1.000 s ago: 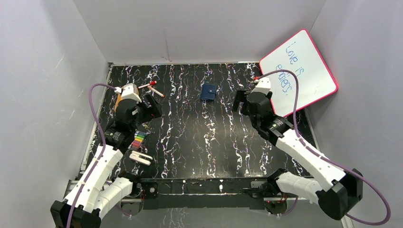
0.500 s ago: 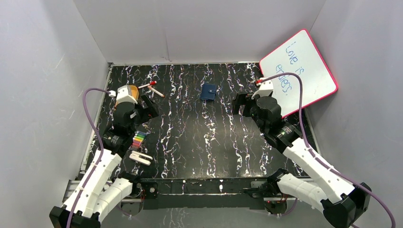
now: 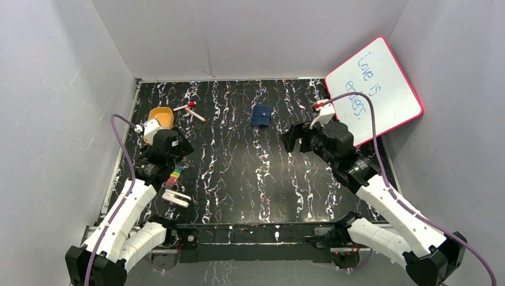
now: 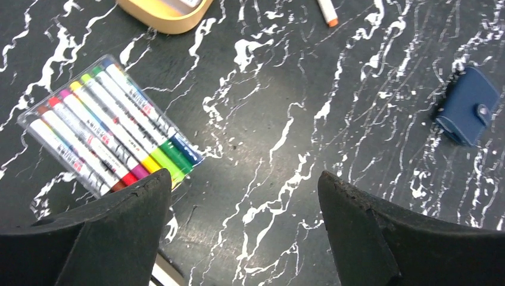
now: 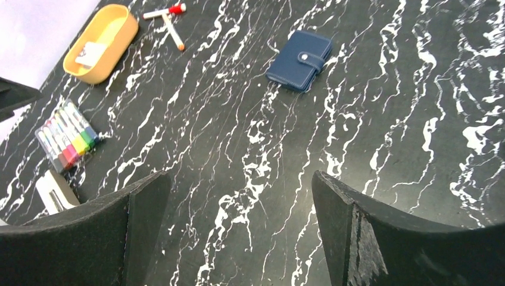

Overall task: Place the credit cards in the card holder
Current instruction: Move the card holder to the center of the board.

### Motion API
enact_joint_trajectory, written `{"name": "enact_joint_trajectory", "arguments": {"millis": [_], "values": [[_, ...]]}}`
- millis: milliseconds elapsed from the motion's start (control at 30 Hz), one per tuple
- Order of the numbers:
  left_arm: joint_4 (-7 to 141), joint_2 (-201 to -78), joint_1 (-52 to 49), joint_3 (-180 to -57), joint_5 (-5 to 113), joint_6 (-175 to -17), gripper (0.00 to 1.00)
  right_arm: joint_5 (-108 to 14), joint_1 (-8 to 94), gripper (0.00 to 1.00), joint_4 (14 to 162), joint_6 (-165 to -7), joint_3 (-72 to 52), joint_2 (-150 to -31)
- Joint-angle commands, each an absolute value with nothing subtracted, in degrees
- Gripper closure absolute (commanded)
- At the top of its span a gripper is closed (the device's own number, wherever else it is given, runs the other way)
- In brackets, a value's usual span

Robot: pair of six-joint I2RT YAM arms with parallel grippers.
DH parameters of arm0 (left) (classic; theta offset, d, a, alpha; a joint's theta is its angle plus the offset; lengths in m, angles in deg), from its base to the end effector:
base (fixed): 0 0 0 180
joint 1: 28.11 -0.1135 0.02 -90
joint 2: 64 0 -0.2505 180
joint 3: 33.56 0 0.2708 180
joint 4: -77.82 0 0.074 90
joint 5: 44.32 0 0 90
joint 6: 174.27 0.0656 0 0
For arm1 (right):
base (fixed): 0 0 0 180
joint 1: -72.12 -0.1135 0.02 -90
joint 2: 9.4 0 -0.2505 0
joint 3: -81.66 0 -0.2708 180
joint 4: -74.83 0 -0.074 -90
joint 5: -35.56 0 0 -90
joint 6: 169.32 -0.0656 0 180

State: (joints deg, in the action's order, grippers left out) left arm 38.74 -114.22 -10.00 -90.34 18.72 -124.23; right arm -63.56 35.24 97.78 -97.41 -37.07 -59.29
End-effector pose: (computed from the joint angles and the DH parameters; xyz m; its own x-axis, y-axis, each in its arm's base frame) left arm 0.2378 -0.0465 0.2657 -0.3362 -0.4923 -0.8028 -0.3943 0.8478 -0.3547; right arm 0.2142 0.1477 0.3307 -0.2979 0.1598 -0.9411 -0.3954 0.8767 0.2740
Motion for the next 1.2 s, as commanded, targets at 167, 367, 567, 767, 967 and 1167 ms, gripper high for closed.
{"name": "enact_joint_trajectory", "arguments": {"millis": [167, 367, 567, 767, 967, 1167], "values": [[31.3, -118.9, -10.7, -96.6, 15.8, -125.8, 0.12, -56.3, 35.1, 0.04, 97.1, -100.1, -38.4, -61.8], [27.8, -124.4, -11.6, -98.8, 16.3, -128.1, 0.12, -55.3, 35.1, 0.05, 97.7, -100.3, -40.5, -60.8], [27.6, -126.6, -22.1, -97.1, 23.6, -129.7, 0.12, -53.5, 35.1, 0.05, 96.2, -101.1, -43.7, -59.4], [34.1, -129.6, -27.1, -97.9, 35.0, -126.8, 0.17, -53.3, 35.1, 0.05, 92.3, -102.0, -47.1, -59.5], [42.8, -132.0, -26.3, -97.0, 44.8, -128.3, 0.2, -63.5, 35.2, 0.07, 81.9, -111.4, -47.4, -69.6], [42.0, -129.4, -25.2, -96.3, 48.8, -123.1, 0.2, -66.6, 37.3, 0.14, 78.8, -114.9, -35.3, -88.1]]}}
